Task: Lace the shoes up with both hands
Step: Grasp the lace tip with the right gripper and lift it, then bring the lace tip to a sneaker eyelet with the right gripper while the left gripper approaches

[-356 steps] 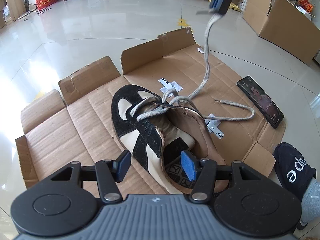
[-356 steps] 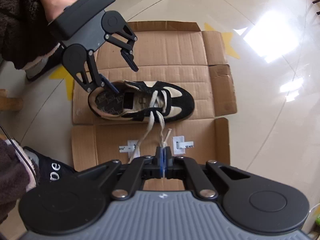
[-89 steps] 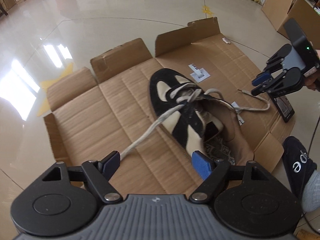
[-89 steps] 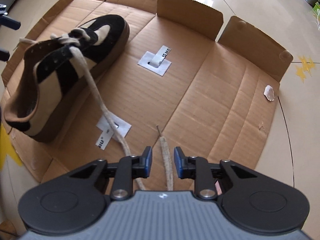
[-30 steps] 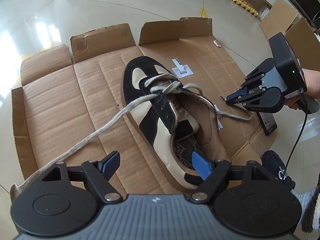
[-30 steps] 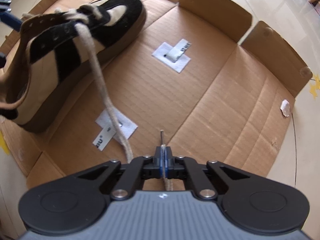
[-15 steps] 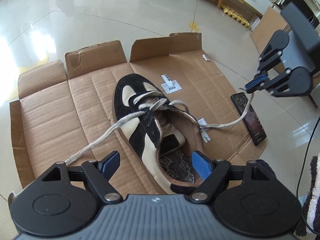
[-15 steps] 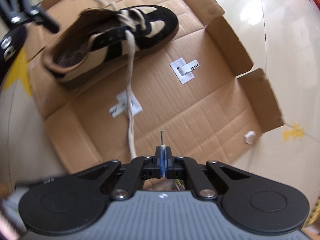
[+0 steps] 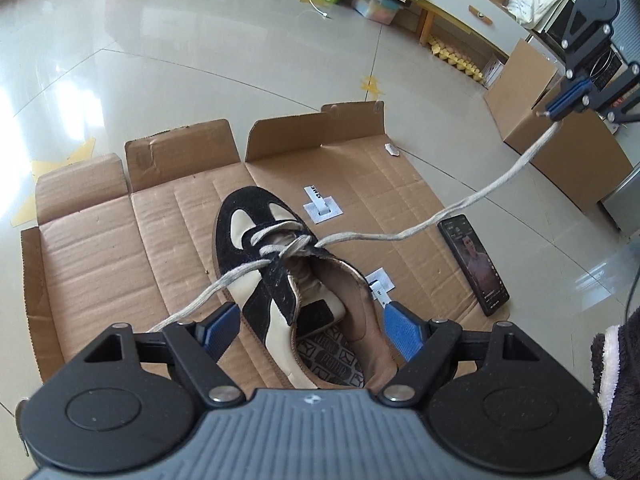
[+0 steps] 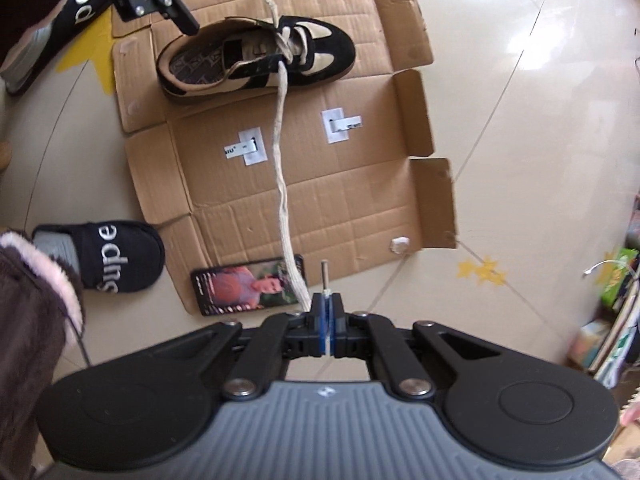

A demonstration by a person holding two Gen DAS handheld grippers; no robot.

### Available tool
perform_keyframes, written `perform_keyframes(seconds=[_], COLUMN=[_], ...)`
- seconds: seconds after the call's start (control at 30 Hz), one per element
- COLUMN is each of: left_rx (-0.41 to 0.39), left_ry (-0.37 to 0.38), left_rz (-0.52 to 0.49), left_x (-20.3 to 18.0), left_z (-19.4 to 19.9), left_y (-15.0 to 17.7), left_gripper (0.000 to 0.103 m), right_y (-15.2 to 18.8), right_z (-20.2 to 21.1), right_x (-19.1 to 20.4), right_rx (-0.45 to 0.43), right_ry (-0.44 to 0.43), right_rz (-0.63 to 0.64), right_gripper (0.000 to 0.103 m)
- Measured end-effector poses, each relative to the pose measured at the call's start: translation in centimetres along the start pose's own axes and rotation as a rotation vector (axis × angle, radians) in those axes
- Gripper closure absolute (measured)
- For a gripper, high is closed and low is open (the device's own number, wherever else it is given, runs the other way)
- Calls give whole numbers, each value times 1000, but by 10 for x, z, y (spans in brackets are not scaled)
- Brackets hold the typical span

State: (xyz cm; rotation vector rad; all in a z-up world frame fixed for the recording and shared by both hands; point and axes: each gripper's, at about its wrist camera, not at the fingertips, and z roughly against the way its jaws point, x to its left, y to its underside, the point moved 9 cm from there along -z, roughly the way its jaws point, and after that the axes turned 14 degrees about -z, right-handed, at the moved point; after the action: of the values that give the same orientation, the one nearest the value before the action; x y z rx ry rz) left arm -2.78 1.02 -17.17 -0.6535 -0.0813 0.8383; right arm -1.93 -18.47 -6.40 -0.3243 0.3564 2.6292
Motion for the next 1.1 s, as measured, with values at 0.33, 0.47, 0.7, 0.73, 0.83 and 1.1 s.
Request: perform_keyframes(seconds=[0.33,0.47,0.7,0.73,0.83,1.1], left_rx=[-11,-12,-13,-14,-14,-5], left_ry=[13,15,16,15,16,27], left_rz=[-2,0,4,6,9,1], left_x=[-2,-2,0,1,2,3], left_z=[5,6,6,6,3,-7], left_y=[0,2,4,5,7,13], left_gripper=[23,23,23,23,23,23], right_y=[-7,-11,-20,-23,-31,-67], right_z=[22,22,18,16,10,-22], right_x=[-5,-3,2,3,7,27], right_rx=[18,13,0,-4,-20,-74], right_ry=[42,39,33,29,18,-52], right_rz=[43,47,50,50,51,69], right_gripper=[102,102,102,102,102,102])
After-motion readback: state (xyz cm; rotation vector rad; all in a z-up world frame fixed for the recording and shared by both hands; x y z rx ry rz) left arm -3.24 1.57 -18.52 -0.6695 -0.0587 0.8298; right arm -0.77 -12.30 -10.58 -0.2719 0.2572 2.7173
